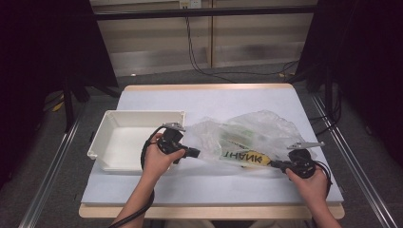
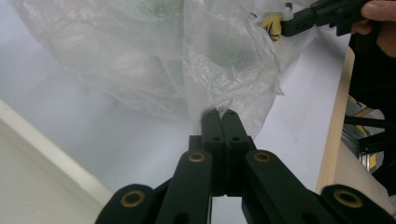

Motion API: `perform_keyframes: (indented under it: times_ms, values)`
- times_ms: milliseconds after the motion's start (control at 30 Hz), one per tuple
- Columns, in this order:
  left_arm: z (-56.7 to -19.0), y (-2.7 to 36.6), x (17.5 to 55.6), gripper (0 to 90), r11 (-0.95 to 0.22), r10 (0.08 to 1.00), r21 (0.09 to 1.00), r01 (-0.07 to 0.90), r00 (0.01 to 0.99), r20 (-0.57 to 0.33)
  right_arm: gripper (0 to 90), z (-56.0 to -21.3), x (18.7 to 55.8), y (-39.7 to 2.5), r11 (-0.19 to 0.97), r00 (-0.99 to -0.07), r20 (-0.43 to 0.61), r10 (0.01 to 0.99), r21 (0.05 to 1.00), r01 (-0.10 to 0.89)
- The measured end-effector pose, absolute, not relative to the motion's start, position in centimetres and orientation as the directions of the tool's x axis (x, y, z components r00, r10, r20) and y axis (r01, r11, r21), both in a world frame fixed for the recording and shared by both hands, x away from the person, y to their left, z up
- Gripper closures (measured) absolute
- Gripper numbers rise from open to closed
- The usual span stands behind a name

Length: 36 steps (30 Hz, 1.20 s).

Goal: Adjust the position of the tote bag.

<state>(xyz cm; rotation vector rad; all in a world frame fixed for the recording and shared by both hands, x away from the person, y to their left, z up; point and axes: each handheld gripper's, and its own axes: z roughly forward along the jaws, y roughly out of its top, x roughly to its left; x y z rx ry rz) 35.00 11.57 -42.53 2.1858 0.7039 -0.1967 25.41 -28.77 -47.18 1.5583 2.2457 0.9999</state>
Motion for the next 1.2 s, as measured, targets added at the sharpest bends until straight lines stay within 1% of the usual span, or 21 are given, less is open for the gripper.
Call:
perform_keyframes:
  times_ms: [33,100,200,267,333,367,400,433,467,500,533,567,600,700,833,867,900,933,1000,1067,1200]
  values:
    - [-42.6,11.6,35.0,90.0,-0.507,0.411,0.663,0.551,0.831,-0.376,90.0,-47.3,25.2,-28.9,0.201,-0.406,0.191,0.894,0.638,0.743]
    - [-42.6,11.5,34.8,90.0,-0.511,0.411,0.661,0.549,0.832,-0.373,90.0,-47.7,24.7,-29.3,0.169,-0.394,0.232,0.89,0.634,0.755]
    - [-42.7,11.5,34.8,90.0,-0.5,0.41,0.664,0.555,0.828,-0.384,90.0,-47.5,24.4,-29.3,0.168,-0.393,0.226,0.891,0.641,0.749]
    - [-42.7,11.6,34.9,90.0,-0.496,0.413,0.664,0.56,0.825,-0.387,85.4,-47.0,24.3,-29.2,0.161,-0.403,0.226,0.887,0.666,0.728]
    - [-42.6,11.6,34.8,90.0,-0.489,0.417,0.663,0.566,0.82,-0.392,82.1,-46.5,24.2,-28.8,0.179,-0.418,0.202,0.886,0.682,0.709]
    - [-42.6,11.6,34.8,90.0,-0.489,0.417,0.663,0.566,0.82,-0.392,82.1,-46.5,24.2,-28.8,0.179,-0.418,0.202,0.886,0.682,0.709]
    - [-42.6,11.6,34.8,90.0,-0.492,0.416,0.662,0.566,0.821,-0.392,71.3,-45.9,24.1,-28.1,0.184,-0.422,0.19,0.887,0.691,0.699]
    - [-42.6,11.5,34.8,90.0,-0.496,0.412,0.661,0.563,0.823,-0.391,66.2,-45.6,24.1,-27.7,0.204,-0.431,0.161,0.888,0.702,0.682]
    - [-42.7,11.5,34.8,90.0,-0.492,0.407,0.662,0.566,0.821,-0.399,66.2,-45.6,24.1,-27.7,0.204,-0.431,0.161,0.888,0.702,0.682]
    - [-42.7,11.4,34.9,90.0,-0.496,0.414,0.657,0.568,0.82,-0.396,62.2,-44.8,24.1,-26.5,0.241,-0.453,0.125,0.883,0.708,0.664]
    - [-42.8,11.4,35.0,90.0,-0.495,0.407,0.659,0.567,0.821,-0.401,60.1,-44.4,24.1,-25.9,0.249,-0.467,0.125,0.875,0.713,0.656]
    - [-42.8,11.4,35.0,90.0,-0.495,0.407,0.659,0.567,0.821,-0.401,60.1,-44.4,24.1,-25.9,0.249,-0.467,0.125,0.875,0.713,0.656]
    - [-42.8,11.2,34.9,90.0,-0.493,0.421,0.66,0.567,0.819,-0.389,59.5,-43.8,24.3,-24.8,0.25,-0.491,0.134,0.861,0.729,0.637]
    - [-42.7,11.3,35.0,90.0,-0.495,0.406,0.662,0.563,0.823,-0.396,60.1,-43.1,24.8,-23.5,0.268,-0.518,0.133,0.845,0.732,0.626]
    - [-42.7,11.4,34.9,90.0,-0.48,0.403,0.669,0.567,0.82,-0.406,62.7,-42.9,25.4,-23.0,0.281,-0.523,0.129,0.843,0.722,0.632]
    - [-42.7,11.6,35.0,90.0,-0.48,0.403,0.669,0.568,0.82,-0.407,71.5,-43.1,25.7,-23.2,0.277,-0.517,0.139,0.845,0.712,0.645]
    - [-42.7,11.6,35.0,90.0,-0.47,0.403,0.674,0.57,0.818,-0.41,76.9,-43.3,25.7,-23.5,0.279,-0.519,0.143,0.843,0.708,0.648]
    - [-42.7,11.6,35.0,90.0,-0.47,0.403,0.674,0.57,0.818,-0.41,76.9,-43.3,25.7,-23.5,0.279,-0.519,0.143,0.843,0.708,0.648]
    - [-42.7,11.8,35.0,90.0,-0.46,0.401,0.679,0.572,0.816,-0.416,87.6,-43.8,25.6,-24.3,0.28,-0.515,0.144,0.845,0.701,0.655]
    - [-42.6,11.9,35.0,90.0,-0.455,0.4,0.684,0.57,0.817,-0.415,90.0,-44.2,25.4,-25.1,0.28,-0.505,0.14,0.852,0.692,0.665]
    - [-42.3,11.9,34.9,89.2,-0.449,0.393,0.695,0.562,0.823,-0.411,90.0,-44.7,24.8,-26.0,0.268,-0.494,0.149,0.856,0.689,0.673]
